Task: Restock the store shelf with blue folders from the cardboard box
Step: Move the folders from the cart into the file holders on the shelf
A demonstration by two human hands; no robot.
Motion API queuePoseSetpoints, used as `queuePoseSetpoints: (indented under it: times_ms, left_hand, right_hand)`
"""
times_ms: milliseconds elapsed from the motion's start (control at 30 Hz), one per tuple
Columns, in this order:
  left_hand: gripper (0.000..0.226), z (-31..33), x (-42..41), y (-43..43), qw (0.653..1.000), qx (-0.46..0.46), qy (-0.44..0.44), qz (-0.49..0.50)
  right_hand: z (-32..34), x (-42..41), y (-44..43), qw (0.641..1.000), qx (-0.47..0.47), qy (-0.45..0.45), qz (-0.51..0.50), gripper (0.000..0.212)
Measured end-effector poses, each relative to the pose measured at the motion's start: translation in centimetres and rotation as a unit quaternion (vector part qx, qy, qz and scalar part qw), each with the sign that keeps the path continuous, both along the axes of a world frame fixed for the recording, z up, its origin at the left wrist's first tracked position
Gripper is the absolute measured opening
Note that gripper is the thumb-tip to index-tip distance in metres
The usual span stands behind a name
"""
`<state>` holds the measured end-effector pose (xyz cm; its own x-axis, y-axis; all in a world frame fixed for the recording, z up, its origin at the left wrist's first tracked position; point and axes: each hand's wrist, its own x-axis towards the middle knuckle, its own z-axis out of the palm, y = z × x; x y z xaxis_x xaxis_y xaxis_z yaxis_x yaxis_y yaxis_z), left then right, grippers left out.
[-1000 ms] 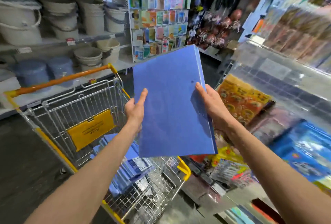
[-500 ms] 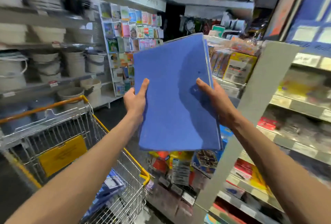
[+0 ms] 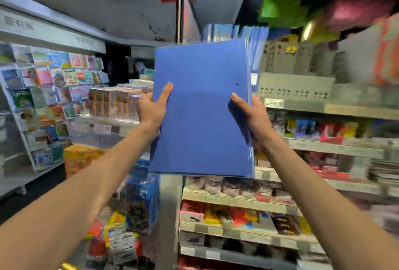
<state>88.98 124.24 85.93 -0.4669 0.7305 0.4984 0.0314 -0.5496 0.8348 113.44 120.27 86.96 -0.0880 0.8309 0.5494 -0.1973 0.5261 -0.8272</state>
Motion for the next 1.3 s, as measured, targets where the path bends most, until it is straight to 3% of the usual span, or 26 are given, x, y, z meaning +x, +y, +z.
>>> queuePoseSetpoints:
  times_ms: [200,300,433,533,700,900,1300]
  left_hand:
    - [0.043,4.7,10.8,4.6,0.984,-0.02,0.16,-0.075]
    - [0.068,6.4,14.6,6.1,0.97,-0.011,0.214,-0.117]
    - [0.05,8.7,19.4,7.5,0.949,0.027,0.295,-0.109]
    - [0.051,9.6,21.8,9.9,0.933,0.049,0.345,-0.094]
    - [0.049,11.7,25.7,15.7,0.911,0.089,0.401,-0.034]
    - [0.051,13.7,28.6,24.1,0.884,0.116,0.448,0.071]
    - [0.06,17.6,32.1,36.9,0.798,0.15,0.538,0.228]
  right_hand:
    - [4.1,11.0,-1.6,0.989,0.037,0.019,-0.141,0.031]
    - [6.7,14.6,-1.3,0.967,0.083,0.011,-0.242,0.035]
    - [9.8,18.6,0.5,0.91,0.142,-0.034,-0.387,0.039]
    - [11.6,21.0,2.7,0.875,0.176,-0.058,-0.447,0.038]
    - [14.7,24.5,8.4,0.845,0.225,-0.058,-0.481,0.03]
    - [18.8,26.4,15.3,0.827,0.267,-0.08,-0.489,0.037]
    - [23.9,27.5,29.4,0.851,0.26,-0.046,-0.455,0.035]
